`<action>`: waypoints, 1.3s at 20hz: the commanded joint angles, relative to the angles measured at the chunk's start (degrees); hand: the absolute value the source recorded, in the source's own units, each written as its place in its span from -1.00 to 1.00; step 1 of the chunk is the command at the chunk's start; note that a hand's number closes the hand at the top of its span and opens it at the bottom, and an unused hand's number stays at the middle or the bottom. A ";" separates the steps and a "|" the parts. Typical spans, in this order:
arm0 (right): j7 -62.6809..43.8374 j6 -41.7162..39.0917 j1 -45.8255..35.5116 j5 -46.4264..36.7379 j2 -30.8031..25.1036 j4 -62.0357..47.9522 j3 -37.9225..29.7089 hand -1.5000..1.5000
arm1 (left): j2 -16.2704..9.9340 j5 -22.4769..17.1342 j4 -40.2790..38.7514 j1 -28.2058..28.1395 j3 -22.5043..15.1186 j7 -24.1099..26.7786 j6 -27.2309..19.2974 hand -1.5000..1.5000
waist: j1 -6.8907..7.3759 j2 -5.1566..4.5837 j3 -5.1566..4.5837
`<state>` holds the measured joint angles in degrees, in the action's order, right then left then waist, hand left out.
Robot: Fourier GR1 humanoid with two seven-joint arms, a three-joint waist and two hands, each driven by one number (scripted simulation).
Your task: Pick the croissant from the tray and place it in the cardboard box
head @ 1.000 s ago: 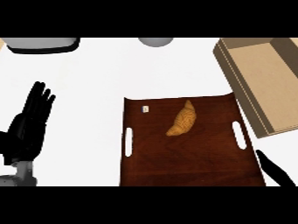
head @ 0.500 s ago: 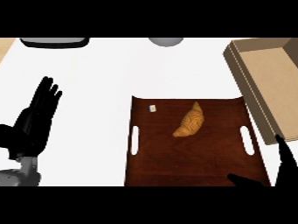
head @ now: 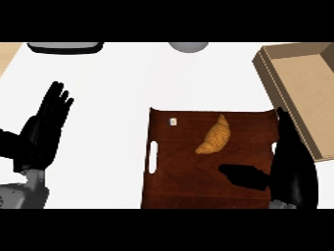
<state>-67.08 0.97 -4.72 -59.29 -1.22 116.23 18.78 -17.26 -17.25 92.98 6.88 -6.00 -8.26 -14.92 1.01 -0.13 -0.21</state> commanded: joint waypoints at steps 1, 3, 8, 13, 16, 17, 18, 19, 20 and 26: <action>-16.95 -5.77 -10.62 -1.30 1.16 -4.10 0.90 -1.00 | 0.03 -0.24 -0.63 -0.50 0.87 -0.17 0.33 0.00 | 0.17 0.03 0.08; -14.47 -3.06 -6.52 -0.70 1.18 -6.01 0.85 -1.00 | 2.31 2.64 1.36 0.72 -1.23 -1.24 -3.57 0.00 | -0.55 0.11 0.18; -17.02 -3.83 -10.89 3.00 1.20 -7.02 -1.16 -1.00 | 0.21 -0.13 0.46 -0.78 1.58 -0.28 0.90 0.00 | -0.61 0.14 0.17; -16.67 0.27 -15.55 4.19 1.20 -15.78 -2.09 -1.00 | 1.51 0.85 0.34 -0.74 0.62 -0.34 0.47 0.00 | -0.23 -0.01 0.18; -15.88 5.57 -12.06 1.35 1.20 -17.03 0.84 -1.00 | -1.09 -0.20 0.98 -1.05 3.10 -1.58 2.04 0.00 | -0.38 0.13 0.19; -15.48 4.44 -13.55 2.34 1.20 -18.07 0.02 -1.00 | 1.07 0.05 -1.20 0.82 2.51 0.30 1.76 0.00 | -0.68 0.04 0.18; -17.06 5.70 -14.47 1.04 1.20 -19.34 1.96 -1.00 | 0.35 -0.41 -0.57 -2.05 2.85 1.44 3.28 0.00 | -0.27 0.09 0.17; -13.93 3.44 -14.69 2.75 1.20 -19.70 -2.04 -1.00 | 1.44 1.91 0.29 0.56 1.26 -1.89 -0.26 0.00 | -0.67 0.09 0.21; -15.13 2.83 -13.64 1.84 1.20 -17.27 -1.59 -1.00 | 1.38 1.17 0.31 -2.07 2.04 1.58 1.66 0.00 | -0.71 0.20 0.18; -11.36 8.80 -12.15 4.57 1.20 -22.66 -1.15 -1.00 | 2.58 1.99 2.16 -1.31 1.34 -1.96 -0.10 0.00 | -0.63 0.11 0.23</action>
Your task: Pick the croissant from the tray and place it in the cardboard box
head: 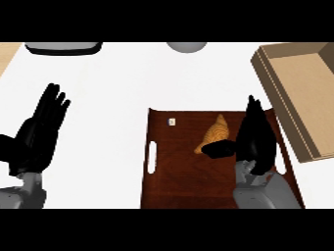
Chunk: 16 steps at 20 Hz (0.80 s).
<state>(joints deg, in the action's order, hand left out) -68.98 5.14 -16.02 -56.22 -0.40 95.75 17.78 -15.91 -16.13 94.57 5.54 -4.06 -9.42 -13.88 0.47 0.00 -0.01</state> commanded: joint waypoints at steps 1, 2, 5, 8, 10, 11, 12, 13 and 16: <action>-12.27 4.19 -1.23 0.83 0.38 -0.83 2.25 -1.00 | 0.37 0.95 -3.31 2.89 0.54 -0.45 -0.14 0.00 | -0.43 -0.05 -0.01; -9.83 3.49 -0.86 2.28 0.38 -1.91 -0.23 -1.00 | -0.71 0.07 1.54 0.28 0.80 -1.86 0.50 0.00 | -0.02 0.04 0.02; -9.96 5.83 -2.12 1.72 0.38 -5.47 -0.24 -1.00 | 2.02 2.52 -1.05 -1.82 -1.72 2.15 0.21 0.00 | 0.09 -0.07 0.00; -8.59 4.78 -1.06 -0.27 0.38 -6.87 -1.36 -1.00 | 2.18 2.03 -1.11 -0.29 -0.44 0.88 -0.39 0.00 | -0.30 -0.05 -0.01; -11.11 5.53 -1.97 0.20 0.38 -7.44 1.09 -1.00 | 1.08 1.05 -1.22 1.15 0.69 -0.53 0.94 0.00 | -0.21 -0.01 -0.01; -10.31 6.52 -3.69 0.62 0.38 -10.37 -0.16 -1.00 | 1.07 1.78 0.38 0.10 0.16 -0.73 0.54 0.00 | 0.11 -0.03 0.01; -6.78 6.11 -0.83 1.07 0.38 -9.17 -2.19 -1.00 | 0.52 1.46 4.42 -0.07 0.38 -4.01 -0.54 0.00 | -0.04 0.08 0.03; -10.51 5.70 -4.07 0.55 0.38 -8.60 -1.19 -1.00 | 0.87 1.08 -2.04 -0.07 1.46 1.04 2.06 0.00 | -0.20 -0.04 -0.02; -9.59 7.19 -2.75 1.27 0.38 -9.84 0.04 -1.00 | 3.41 2.70 -4.97 1.43 0.60 3.25 0.93 0.00 | -0.41 -0.08 -0.02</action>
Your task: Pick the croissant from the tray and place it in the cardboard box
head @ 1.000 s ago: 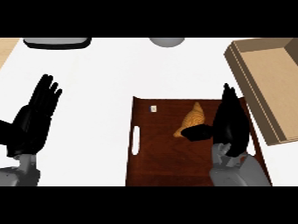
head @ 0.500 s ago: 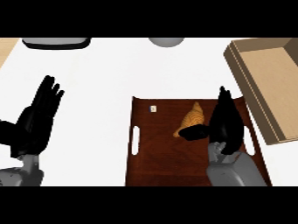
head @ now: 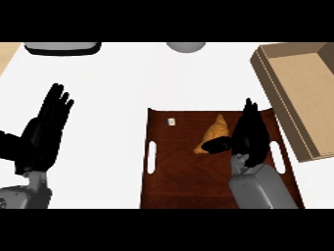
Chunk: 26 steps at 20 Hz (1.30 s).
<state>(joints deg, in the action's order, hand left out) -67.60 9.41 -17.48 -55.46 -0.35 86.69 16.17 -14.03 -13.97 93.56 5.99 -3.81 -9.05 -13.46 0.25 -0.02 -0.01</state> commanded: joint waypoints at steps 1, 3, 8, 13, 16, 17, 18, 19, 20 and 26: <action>-10.76 1.62 -0.56 0.45 0.33 0.03 1.29 -1.00 | -0.08 0.13 0.64 -0.63 0.81 -0.84 0.26 0.00 | 0.01 0.07 0.00; -7.02 5.97 0.91 1.58 0.33 -3.42 1.48 -1.00 | 0.46 0.29 0.29 1.60 1.35 -1.12 -0.40 0.00 | -0.07 0.00 0.02; -6.96 2.88 1.28 2.50 0.33 -1.76 0.77 -1.00 | 1.08 1.31 1.62 -0.72 0.37 -1.38 0.08 0.00 | -0.25 0.15 0.00; -5.28 7.91 -1.36 3.70 0.33 -9.33 0.54 -1.00 | 1.09 3.07 -0.58 4.10 0.49 -3.98 -1.10 0.00 | -0.31 -0.08 0.02; -7.07 10.17 -3.56 4.68 0.33 -10.96 2.40 -1.00 | 1.31 0.78 -5.51 4.30 2.78 0.32 2.34 0.00 | -0.27 -0.17 -0.02; -7.27 9.59 -0.25 4.93 0.33 -9.29 3.30 -1.00 | 1.72 2.40 3.99 -2.33 0.19 -2.16 0.32 0.00 | 0.23 0.12 0.02; -10.90 9.54 -2.00 4.41 0.33 -8.21 5.86 -1.00 | -0.39 -0.25 -0.96 1.30 3.59 -2.81 3.03 0.00 | 0.01 0.04 -0.01; -7.97 9.95 -0.91 4.43 0.33 -9.23 3.82 -1.00 | 0.17 1.16 1.84 1.04 2.70 -3.75 1.34 0.00 | 0.00 0.07 0.01; -6.37 12.67 -3.41 5.13 0.33 -13.89 3.97 -1.00 | 0.84 0.45 1.45 2.64 2.72 -5.39 1.18 0.00 | 0.23 -0.04 0.02; -5.81 11.33 -3.89 4.30 0.33 -13.79 3.22 -1.00 | 1.08 0.77 2.70 -0.43 3.54 -2.95 2.84 0.00 | 0.11 0.05 0.00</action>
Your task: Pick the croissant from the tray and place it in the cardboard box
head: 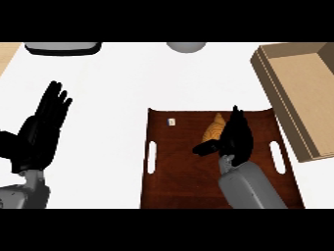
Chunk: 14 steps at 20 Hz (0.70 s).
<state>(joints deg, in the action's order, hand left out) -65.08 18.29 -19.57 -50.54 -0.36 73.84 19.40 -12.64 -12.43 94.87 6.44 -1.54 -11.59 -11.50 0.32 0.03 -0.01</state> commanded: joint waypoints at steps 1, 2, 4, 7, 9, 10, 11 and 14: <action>-8.39 3.92 0.76 -0.34 0.34 -1.49 2.43 -1.00 | 2.94 4.06 1.39 -0.30 -3.28 0.57 -2.78 0.00 | -0.08 0.00 0.02; -7.39 6.54 -1.96 1.34 0.34 -5.42 2.61 -1.00 | 1.69 1.24 -4.32 1.31 0.07 2.40 0.27 0.00 | 0.05 -0.16 0.01; -7.77 4.03 -4.07 0.13 0.34 -5.18 1.48 1.00 | 0.16 0.28 0.32 -1.82 1.38 1.17 1.57 0.00 | 0.23 -0.04 0.01; -5.64 1.49 -6.02 -2.36 0.33 -8.21 1.62 1.00 | 1.66 1.07 0.01 -1.64 0.63 0.63 1.31 0.00 | 0.14 -0.07 0.01; -6.08 -0.98 -5.37 -4.68 0.33 -6.01 1.73 1.00 | 1.85 2.38 -0.60 -0.95 0.61 1.51 1.13 0.00 | -0.10 -0.02 0.00; -5.20 0.04 -4.49 -4.56 0.33 -7.49 2.57 1.00 | -1.04 0.14 2.28 1.44 3.33 -4.34 1.47 0.00 | 0.00 -0.01 0.01; -3.54 -0.33 -5.25 -5.48 0.33 -8.83 -0.14 1.00 | 0.39 0.69 3.81 -3.66 1.85 -0.74 2.50 0.00 | 0.09 0.00 0.00; 1.80 -2.04 -6.81 -5.46 0.34 -9.43 2.88 1.00 | 3.51 2.41 -3.75 0.01 0.79 2.99 1.73 0.00 | -0.08 -0.08 0.00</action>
<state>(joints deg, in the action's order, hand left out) -62.22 18.43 -24.31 -55.15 -0.22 66.28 19.55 -11.01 -10.84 94.16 6.55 -0.16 -11.48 -10.22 0.21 0.19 -0.07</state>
